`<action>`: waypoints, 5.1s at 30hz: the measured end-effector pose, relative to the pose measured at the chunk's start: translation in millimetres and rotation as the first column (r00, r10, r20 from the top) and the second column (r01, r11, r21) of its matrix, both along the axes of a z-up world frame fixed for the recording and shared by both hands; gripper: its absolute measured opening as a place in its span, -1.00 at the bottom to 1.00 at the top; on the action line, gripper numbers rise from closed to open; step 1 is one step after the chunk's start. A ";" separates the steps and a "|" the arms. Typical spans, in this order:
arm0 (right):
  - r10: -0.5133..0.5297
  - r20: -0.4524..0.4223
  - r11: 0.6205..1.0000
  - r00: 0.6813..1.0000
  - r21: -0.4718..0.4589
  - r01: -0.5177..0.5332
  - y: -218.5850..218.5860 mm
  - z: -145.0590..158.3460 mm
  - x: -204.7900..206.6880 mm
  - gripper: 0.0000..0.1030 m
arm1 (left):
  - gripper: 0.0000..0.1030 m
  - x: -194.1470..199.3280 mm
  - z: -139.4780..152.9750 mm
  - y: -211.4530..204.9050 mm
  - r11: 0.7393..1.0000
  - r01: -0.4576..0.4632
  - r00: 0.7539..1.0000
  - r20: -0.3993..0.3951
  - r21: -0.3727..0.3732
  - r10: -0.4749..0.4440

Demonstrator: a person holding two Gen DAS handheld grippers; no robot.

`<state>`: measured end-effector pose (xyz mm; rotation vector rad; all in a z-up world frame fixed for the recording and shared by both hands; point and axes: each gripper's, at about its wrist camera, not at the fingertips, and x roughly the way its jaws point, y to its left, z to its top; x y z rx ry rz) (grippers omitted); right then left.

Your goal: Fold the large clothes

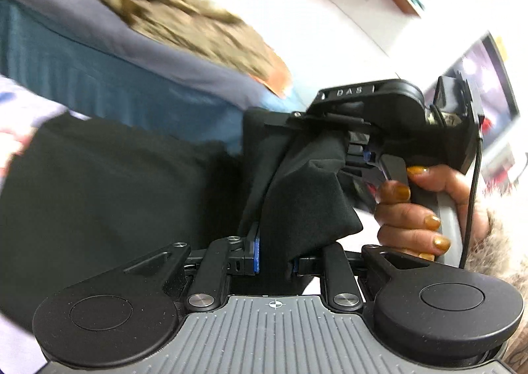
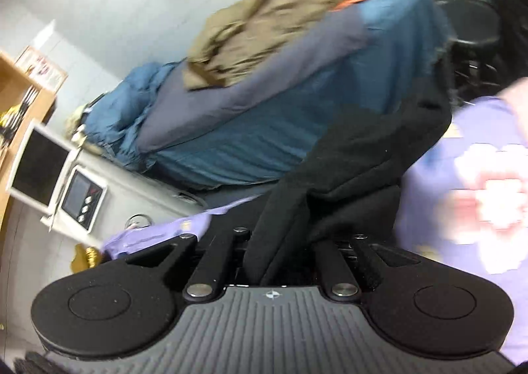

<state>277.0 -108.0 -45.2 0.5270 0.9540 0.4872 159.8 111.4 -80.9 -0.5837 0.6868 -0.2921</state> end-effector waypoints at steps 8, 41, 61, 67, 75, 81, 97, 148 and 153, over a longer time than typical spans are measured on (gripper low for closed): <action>0.219 0.006 0.970 0.976 -0.109 -0.217 180.9 -14.6 -1.9 -0.81 | 0.10 -38.8 -41.9 117.2 0.969 -0.243 0.967 -0.088 -0.041 0.238; 0.449 -0.054 0.855 0.892 -0.262 -0.447 190.3 -41.5 -63.0 0.46 | 0.26 -100.4 -162.7 212.9 0.821 -0.491 0.848 -0.374 -0.290 0.375; 0.198 -0.142 0.924 0.970 -0.304 -0.233 75.7 -92.3 -114.0 0.10 | 0.34 -61.4 -148.4 193.0 0.907 -0.386 0.878 -0.370 -0.167 0.305; 0.070 -0.251 0.979 0.965 -0.170 -0.116 44.5 -121.9 -113.5 0.13 | 0.37 -48.6 -149.8 182.5 0.943 -0.332 0.884 -0.357 -0.024 0.302; 0.064 -0.283 0.967 0.957 -0.219 -0.130 55.9 -118.5 -106.7 0.47 | 0.66 -54.9 -155.7 197.1 0.938 -0.339 0.881 -0.373 -0.066 0.292; 0.087 -0.303 0.971 0.949 -0.189 -0.149 38.6 -113.8 -108.5 0.59 | 1.00 -60.7 -117.3 172.3 0.935 -0.292 0.863 -0.366 0.203 0.349; 0.247 -0.140 0.939 0.959 -0.209 -0.272 -20.4 -46.1 -107.6 0.90 | 1.00 -73.6 -94.7 128.4 0.961 -0.126 0.892 -0.395 0.247 0.218; 0.099 -0.286 0.995 0.953 0.025 -0.095 69.2 -164.0 12.2 0.54 | 0.76 -60.7 -206.5 174.9 0.614 -0.604 0.796 -0.422 -0.508 0.434; 0.082 -0.249 0.992 0.965 -0.076 -0.103 75.7 -135.3 -2.2 0.10 | 0.49 -58.2 -177.2 166.4 0.712 -0.552 0.828 -0.384 -0.435 0.408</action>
